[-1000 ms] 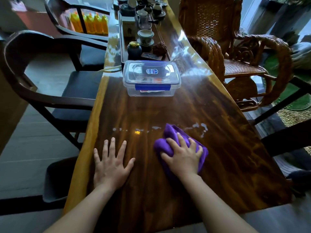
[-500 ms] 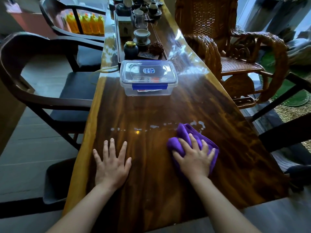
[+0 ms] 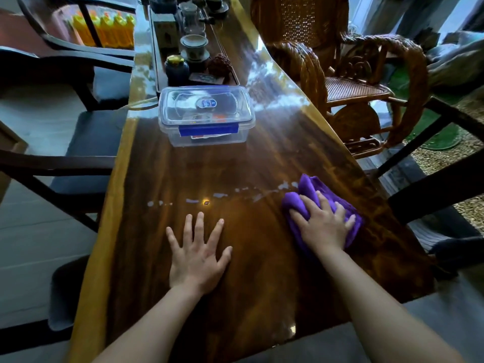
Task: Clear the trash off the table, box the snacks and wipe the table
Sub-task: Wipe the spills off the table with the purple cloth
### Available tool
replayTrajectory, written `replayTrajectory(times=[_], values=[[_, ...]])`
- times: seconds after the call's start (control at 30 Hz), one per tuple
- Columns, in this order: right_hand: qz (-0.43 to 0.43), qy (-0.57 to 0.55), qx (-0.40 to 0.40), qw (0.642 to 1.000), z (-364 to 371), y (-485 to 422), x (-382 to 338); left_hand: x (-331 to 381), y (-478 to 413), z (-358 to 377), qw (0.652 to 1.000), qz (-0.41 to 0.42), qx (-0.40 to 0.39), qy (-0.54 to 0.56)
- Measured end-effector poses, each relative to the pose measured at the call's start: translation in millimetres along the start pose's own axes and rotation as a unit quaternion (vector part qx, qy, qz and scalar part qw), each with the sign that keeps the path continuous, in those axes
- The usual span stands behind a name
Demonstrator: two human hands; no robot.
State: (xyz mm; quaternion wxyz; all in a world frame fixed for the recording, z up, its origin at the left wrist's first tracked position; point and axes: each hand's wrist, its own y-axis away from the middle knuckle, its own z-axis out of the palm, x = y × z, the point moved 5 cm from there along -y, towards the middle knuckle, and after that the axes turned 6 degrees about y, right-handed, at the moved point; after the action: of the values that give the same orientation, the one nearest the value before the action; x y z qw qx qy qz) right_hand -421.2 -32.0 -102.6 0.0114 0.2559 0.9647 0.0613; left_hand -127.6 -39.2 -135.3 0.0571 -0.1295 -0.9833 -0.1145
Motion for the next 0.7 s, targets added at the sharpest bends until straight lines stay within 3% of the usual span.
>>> replayTrajectory(times=[0.07, 0.2, 0.27, 0.3, 0.4, 0.5, 0.6, 0.7], values=[[-0.035, 0.011, 0.006, 0.999, 4.1, 14.0, -24.2, -0.2, 0.6, -1.8, 1.0, -0.001, -0.006, 0.002], [-0.257, 0.038, 0.069, 0.963, 15.2, 87.7, -42.2, 1.3, 0.5, -4.0, 1.0, -0.004, -0.008, 0.002], [-0.308, 0.044, 0.063, 0.948, 13.9, 82.1, -22.4, 0.7, 0.5, -5.2, 1.0, -0.007, 0.01, 0.012], [-0.282, 0.054, 0.057, 0.956, 12.5, 65.6, -8.1, 0.3, 0.5, -4.5, 1.0, -0.007, 0.015, 0.014], [-0.102, 0.056, 0.028, 0.993, 0.5, -5.7, 28.2, -2.1, 0.0, 0.6, 1.0, -0.004, 0.028, 0.01], [-0.005, 0.005, 0.009, 1.0, -5.0, -47.4, 15.4, -1.1, -1.9, 0.1, 0.999, -0.002, 0.036, 0.009], [-0.036, -0.011, 0.013, 0.999, -4.2, -38.4, -17.9, -1.9, -1.8, 1.7, 0.999, 0.002, 0.038, 0.0], [-0.172, 0.01, 0.044, 0.984, 3.9, 23.2, -38.5, -3.4, -0.9, 2.9, 0.999, 0.002, 0.032, -0.001]])
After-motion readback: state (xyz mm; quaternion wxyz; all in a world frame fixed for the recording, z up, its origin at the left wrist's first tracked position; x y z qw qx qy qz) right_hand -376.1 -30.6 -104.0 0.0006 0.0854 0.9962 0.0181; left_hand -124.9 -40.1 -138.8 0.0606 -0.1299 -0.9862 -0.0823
